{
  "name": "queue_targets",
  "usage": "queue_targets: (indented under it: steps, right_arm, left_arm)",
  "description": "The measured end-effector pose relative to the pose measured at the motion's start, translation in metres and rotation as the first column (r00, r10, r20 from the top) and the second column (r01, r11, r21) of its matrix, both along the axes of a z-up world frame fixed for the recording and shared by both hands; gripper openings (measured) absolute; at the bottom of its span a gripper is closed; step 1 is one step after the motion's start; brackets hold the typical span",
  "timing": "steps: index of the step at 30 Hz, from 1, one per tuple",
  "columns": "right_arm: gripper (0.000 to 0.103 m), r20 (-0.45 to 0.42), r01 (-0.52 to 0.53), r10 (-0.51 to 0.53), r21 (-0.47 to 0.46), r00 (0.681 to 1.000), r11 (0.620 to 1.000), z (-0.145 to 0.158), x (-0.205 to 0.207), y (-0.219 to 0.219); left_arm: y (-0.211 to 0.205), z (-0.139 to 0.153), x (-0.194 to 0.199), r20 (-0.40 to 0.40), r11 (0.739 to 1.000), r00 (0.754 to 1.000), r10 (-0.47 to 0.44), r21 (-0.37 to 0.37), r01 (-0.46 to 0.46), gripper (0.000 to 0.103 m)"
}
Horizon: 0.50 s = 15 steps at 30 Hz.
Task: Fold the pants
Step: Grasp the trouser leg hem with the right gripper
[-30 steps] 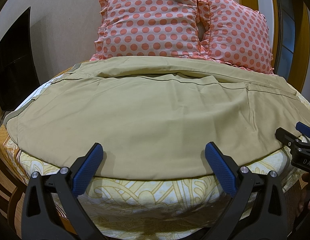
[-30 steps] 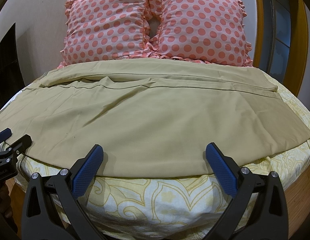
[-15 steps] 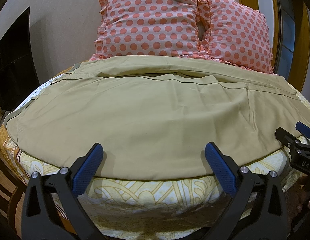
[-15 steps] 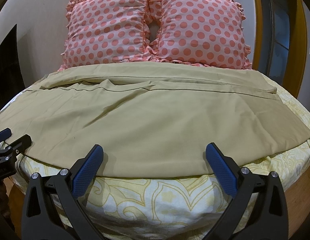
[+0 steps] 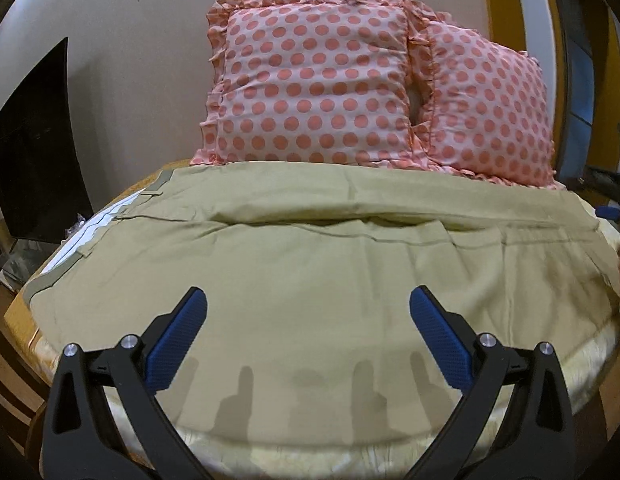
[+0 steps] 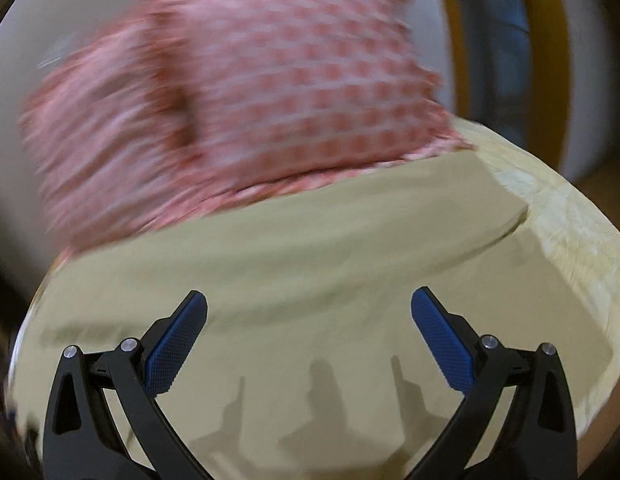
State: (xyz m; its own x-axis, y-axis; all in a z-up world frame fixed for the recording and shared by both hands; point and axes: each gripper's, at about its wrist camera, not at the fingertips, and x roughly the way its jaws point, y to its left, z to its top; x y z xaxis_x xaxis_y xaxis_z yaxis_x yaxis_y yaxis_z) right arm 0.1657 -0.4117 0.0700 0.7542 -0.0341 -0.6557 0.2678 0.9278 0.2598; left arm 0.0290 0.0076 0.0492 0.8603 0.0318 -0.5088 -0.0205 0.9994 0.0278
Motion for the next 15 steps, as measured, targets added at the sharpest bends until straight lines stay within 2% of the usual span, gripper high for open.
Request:
queue_targets:
  steps: [1, 4, 7, 12, 15]
  right_arm:
    - [0.102, -0.038, 0.046, -0.045, 0.02, 0.998, 0.999, -0.002, 0.024, -0.015]
    - [0.087, -0.158, 0.233, -0.22, 0.069, 0.963, 0.97, -0.016, 0.107, -0.064]
    - [0.084, -0.222, 0.334, -0.314, 0.061, 0.923, 0.94, -0.031, 0.157, -0.093]
    - [0.085, -0.321, 0.441, -0.409, 0.03, 0.854, 0.897, -0.062, 0.206, -0.115]
    - [0.073, -0.299, 0.437, -0.452, -0.118, 0.841, 0.892, -0.07, 0.212, -0.112]
  left_arm:
    - [-0.001, 0.001, 0.006, -0.005, 1.0, 1.0, 0.003, -0.002, -0.003, 0.101]
    - [-0.004, 0.001, 0.019, -0.015, 1.0, 1.0, -0.004, -0.006, 0.004, 0.101]
    - [-0.008, -0.001, 0.032, -0.028, 1.0, 1.0, -0.006, -0.003, 0.006, 0.101]
    - [-0.009, -0.007, 0.05, -0.059, 1.0, 0.998, -0.01, -0.003, 0.01, 0.101]
    - [-0.01, -0.01, 0.056, -0.071, 1.0, 0.997, -0.012, 0.001, 0.012, 0.101]
